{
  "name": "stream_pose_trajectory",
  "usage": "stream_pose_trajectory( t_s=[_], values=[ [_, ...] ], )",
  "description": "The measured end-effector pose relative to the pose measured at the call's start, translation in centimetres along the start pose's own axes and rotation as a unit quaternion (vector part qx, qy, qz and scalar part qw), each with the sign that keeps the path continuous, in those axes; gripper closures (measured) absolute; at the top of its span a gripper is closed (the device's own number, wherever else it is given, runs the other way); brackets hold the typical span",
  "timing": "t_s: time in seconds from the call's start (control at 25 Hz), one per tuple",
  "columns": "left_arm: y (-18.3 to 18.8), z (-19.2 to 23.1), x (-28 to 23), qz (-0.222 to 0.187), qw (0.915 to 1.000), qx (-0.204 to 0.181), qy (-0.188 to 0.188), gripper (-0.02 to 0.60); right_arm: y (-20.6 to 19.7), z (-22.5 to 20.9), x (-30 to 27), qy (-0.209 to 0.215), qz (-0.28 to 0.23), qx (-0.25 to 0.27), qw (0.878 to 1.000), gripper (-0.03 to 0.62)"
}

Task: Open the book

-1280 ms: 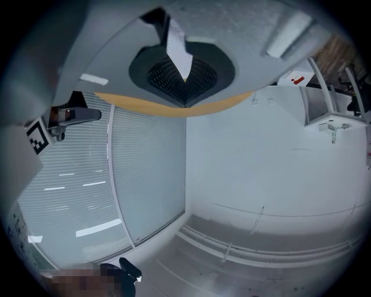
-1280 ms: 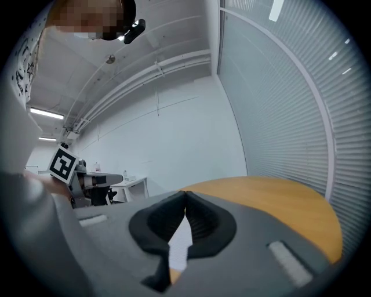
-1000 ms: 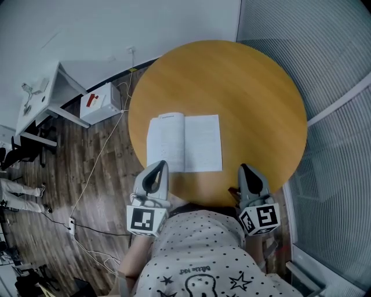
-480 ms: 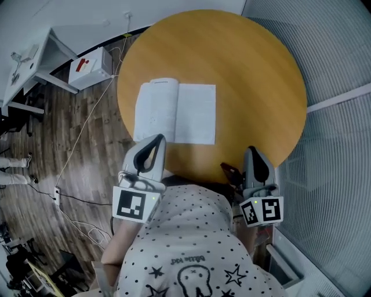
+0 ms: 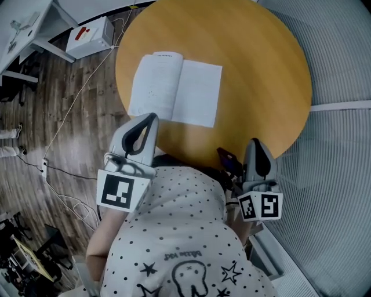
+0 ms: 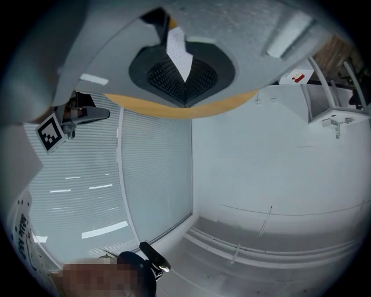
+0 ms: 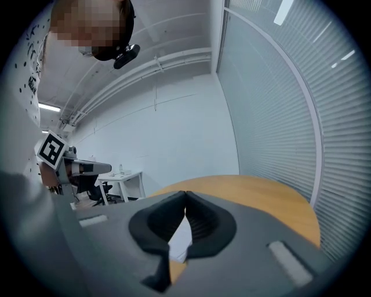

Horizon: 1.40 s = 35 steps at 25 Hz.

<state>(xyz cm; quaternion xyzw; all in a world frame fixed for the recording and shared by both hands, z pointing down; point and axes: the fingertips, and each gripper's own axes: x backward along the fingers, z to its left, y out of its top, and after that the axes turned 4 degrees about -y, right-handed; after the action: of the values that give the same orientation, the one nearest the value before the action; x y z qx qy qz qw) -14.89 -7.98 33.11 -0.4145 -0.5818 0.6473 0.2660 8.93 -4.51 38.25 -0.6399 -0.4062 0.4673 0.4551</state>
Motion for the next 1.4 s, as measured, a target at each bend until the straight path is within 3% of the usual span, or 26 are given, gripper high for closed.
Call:
stream_pose_trajectory(
  t_s=[1.4],
  values=[
    [-1.0,0.1,-1.3,0.029,0.9995,0.012,0.006,0.571,-0.5,-1.5,-1.1,-0.013,0.008,-0.003,1.000,0.589]
  ],
)
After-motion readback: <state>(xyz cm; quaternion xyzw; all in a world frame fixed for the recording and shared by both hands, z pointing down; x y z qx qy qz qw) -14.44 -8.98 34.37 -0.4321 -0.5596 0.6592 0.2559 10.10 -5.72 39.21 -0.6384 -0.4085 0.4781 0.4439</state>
